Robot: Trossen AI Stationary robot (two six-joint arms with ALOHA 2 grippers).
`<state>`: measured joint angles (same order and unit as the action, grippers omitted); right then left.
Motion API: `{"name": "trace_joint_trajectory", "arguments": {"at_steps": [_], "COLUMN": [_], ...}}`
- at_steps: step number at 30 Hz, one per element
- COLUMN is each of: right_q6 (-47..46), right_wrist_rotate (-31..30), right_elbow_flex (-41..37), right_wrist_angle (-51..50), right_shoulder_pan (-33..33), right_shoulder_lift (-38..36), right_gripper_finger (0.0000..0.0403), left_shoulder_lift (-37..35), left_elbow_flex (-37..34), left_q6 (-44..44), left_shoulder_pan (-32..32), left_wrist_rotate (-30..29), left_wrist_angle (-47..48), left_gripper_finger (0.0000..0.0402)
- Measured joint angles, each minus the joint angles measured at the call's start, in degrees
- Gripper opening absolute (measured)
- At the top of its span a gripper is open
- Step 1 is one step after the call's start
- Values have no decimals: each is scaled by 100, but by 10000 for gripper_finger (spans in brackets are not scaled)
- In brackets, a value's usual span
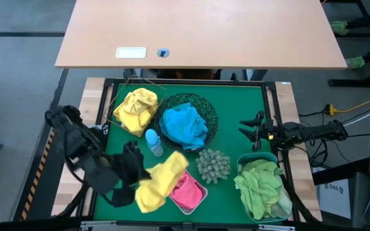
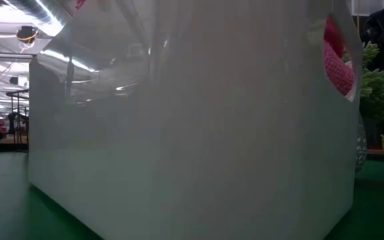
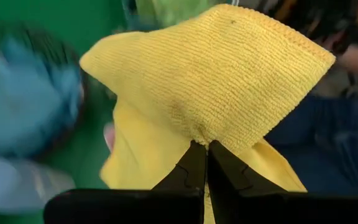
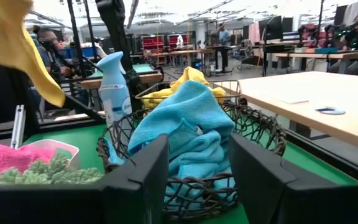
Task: Sort microfiber towel by color & place in baskets
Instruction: Put the yellow microfiber cloth into the rectangular wire basket
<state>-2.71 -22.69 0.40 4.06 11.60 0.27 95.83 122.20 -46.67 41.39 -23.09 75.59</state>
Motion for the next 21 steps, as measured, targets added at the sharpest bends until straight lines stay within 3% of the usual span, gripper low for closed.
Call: {"name": "trace_joint_trajectory", "arguments": {"at_steps": [8, 11, 18, 21], "right_q6": [340, 362, 334, 329], "right_wrist_rotate": [-469, -645, -629, -631], "right_elbow_flex": [2, 2, 2, 2], "right_wrist_angle": [19, 24, 22, 19], "right_shoulder_pan": [0, 0, -2, -2], "right_shoulder_lift": [0, 0, 2, 2], "right_gripper_finger": [168, 168, 168, 168], "left_shoulder_lift": [0, -185, -649, -815], "left_elbow_flex": [1237, 1209, 1180, 1112], "left_q6": [1306, 1563, 857, 986], "left_shoulder_pan": [-155, -397, -1564, -2148], "left_wrist_rotate": [-1747, -2533, -3157, -3180], "left_wrist_angle": [148, 258, 1481, 1417], "left_gripper_finger": [0, 0, 0, 0]}}
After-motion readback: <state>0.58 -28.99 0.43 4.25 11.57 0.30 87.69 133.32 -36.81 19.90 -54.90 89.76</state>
